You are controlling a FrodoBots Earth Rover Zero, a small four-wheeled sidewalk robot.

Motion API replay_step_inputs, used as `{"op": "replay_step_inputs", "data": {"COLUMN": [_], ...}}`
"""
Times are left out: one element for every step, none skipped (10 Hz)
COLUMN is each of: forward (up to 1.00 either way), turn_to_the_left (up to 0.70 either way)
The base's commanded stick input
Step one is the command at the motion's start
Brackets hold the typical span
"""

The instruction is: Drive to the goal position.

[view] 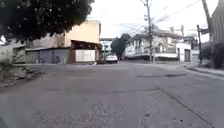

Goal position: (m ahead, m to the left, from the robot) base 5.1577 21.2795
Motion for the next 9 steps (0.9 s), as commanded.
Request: {"op": "replay_step_inputs", "data": {"forward": [1.00, 1.00, 1.00, 1.00, 1.00, 1.00, 1.00, 1.00, 1.00], "turn_to_the_left": [0.07, 0.07, 0.07, 0.07, 0.07, 0.07, 0.07, 0.07, 0.07]}}
